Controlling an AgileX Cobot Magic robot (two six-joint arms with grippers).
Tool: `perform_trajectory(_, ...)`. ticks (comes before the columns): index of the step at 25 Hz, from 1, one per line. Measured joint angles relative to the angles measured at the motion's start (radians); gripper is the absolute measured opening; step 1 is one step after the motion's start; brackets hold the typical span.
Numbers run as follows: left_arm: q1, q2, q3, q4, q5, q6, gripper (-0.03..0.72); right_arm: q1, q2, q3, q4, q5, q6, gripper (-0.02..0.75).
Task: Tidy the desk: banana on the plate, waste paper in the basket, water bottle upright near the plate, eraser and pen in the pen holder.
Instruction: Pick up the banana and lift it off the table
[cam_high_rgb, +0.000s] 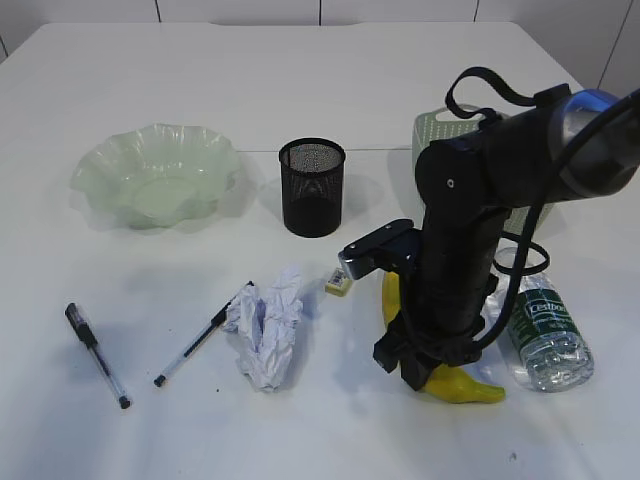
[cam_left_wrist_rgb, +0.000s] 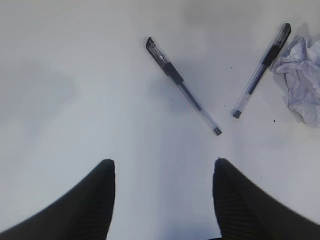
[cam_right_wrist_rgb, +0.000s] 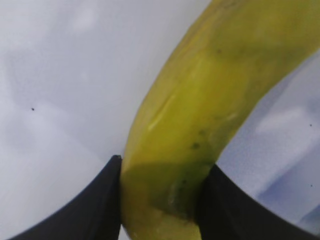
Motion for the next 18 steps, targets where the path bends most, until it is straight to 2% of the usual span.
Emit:
perform_trajectory(6,0.0,0.0,0.0,0.0,0.0,0.0,0.433,0.001,-0.043,0.0,0.03,0.028,0.0,0.308)
perform_trajectory(18,0.0,0.0,0.0,-0.038,0.0,0.0,0.433,0.01,-0.31,0.0,0.085,0.097,-0.003,0.307)
